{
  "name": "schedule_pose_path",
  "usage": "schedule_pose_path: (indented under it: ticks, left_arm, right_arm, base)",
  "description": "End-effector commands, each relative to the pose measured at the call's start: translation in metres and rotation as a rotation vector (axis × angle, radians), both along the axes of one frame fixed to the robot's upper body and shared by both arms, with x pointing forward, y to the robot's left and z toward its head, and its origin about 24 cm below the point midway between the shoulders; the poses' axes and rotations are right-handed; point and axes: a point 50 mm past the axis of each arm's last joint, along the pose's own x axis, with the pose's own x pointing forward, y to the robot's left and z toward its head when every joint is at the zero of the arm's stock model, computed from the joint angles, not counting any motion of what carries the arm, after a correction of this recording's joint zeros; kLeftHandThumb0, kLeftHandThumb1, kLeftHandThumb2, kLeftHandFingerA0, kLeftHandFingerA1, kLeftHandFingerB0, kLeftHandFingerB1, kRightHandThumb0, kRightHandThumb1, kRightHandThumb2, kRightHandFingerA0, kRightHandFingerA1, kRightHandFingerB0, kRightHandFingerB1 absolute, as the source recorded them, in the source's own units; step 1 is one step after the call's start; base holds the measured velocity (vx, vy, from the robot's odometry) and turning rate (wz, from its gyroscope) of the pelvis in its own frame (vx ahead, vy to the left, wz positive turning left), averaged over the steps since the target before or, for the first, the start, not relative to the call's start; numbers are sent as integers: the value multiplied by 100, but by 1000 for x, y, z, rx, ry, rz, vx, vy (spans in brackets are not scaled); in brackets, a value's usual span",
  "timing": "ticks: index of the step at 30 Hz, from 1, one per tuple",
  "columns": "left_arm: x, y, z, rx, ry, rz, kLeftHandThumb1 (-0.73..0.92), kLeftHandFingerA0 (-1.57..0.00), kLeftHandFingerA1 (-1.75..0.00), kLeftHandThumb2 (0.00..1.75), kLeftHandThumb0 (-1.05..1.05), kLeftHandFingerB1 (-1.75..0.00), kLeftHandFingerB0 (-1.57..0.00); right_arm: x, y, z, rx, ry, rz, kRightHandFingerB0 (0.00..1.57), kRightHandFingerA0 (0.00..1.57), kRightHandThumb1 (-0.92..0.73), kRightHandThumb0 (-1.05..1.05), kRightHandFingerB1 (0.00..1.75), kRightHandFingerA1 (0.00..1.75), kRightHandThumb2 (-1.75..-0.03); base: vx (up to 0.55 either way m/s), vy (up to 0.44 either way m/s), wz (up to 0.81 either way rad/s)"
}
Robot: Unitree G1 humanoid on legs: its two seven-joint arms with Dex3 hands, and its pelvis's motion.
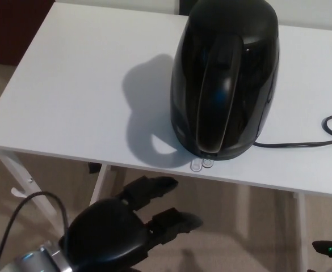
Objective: The robot walk towards a table in front and click the button on the base of the boilling pot using its left middle finger
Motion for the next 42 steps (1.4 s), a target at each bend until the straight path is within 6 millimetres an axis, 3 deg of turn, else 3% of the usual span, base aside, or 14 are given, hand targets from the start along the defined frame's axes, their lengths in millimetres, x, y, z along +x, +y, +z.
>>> schedule_pose_path:
  ticks: [1,4,5,7,8,16,20,25,26,27,28,30,31,42]
  left_arm:
    - [7,-1,-10,188,-23,6,53,-17,-29,57,-64,-28,-19]
    - [11,-4,-12,206,-31,8,53,-19,-29,57,-64,-28,-20]
    - [12,-5,-13,208,-38,8,25,-6,-50,87,-32,-49,-6]
    - [15,-6,-13,211,-45,7,26,-6,-50,87,-32,-49,-5]
    - [15,-7,-13,219,-46,6,53,-19,-29,57,-63,-28,-19]
    - [20,-16,-11,255,-63,-7,53,-19,-29,57,-63,-27,-18]
    - [21,-22,-10,251,-75,-14,51,-20,-30,56,-62,-27,-18]
    - [23,-27,-9,243,-104,-27,52,-21,-30,56,-63,-27,-18]
    - [23,-29,-9,235,-111,-31,26,-7,-51,87,-31,-50,-7]
    - [24,-30,-9,224,-115,-34,26,-7,-51,87,-31,-50,-7]
    - [24,-31,-9,225,-116,-34,51,-22,-31,56,-63,-28,-19]
    - [24,-31,-9,222,-115,-31,51,-22,-31,56,-64,-28,-19]
    - [24,-32,-9,225,-113,-28,27,-6,-50,88,-32,-50,-6]
    - [32,-41,-7,221,-112,-14,27,-7,-50,88,-31,-49,-6]
  right_arm:
    - [0,-3,0,1,16,-3,32,60,-47,-43,51,64,-79]
    - [-1,-3,0,-9,18,-3,39,67,-60,-37,40,53,-58]
    - [-1,-2,-1,-10,21,-3,40,67,-60,-36,41,53,-58]
    - [0,-2,-1,-7,19,-2,40,67,-61,-37,41,53,-58]
    - [0,-2,-1,-7,19,-2,40,67,-61,-37,41,54,-58]
    - [0,-2,-1,-5,24,5,39,65,-61,-37,41,53,-58]
    - [0,-2,-1,-18,31,18,32,55,-49,-43,50,60,-79]
    - [-1,0,-2,-4,39,0,33,58,-48,-43,50,62,-79]
    - [-1,-1,-2,-10,39,5,34,58,-48,-44,51,62,-79]
    - [-2,-1,-2,-11,39,6,34,58,-48,-44,51,62,-79]
    - [-2,-1,-3,-14,42,8,34,57,-49,-44,51,61,-79]
    - [-2,-1,-3,-14,46,8,34,57,-48,-45,51,61,-79]
    - [-1,0,-3,-12,45,10,34,56,-49,-45,50,60,-79]
    - [1,1,-2,-21,40,29,35,59,-49,-45,52,62,-81]
  base:
    - [0,0,0]
    - [0,0,0]
    - [0,0,0]
    - [0,0,0]
    - [0,0,0]
    - [0,0,0]
    - [0,0,0]
    - [0,0,0]
    - [0,0,0]
    - [0,0,0]
    - [0,0,0]
    - [0,0,0]
    - [0,0,0]
    - [0,0,0]
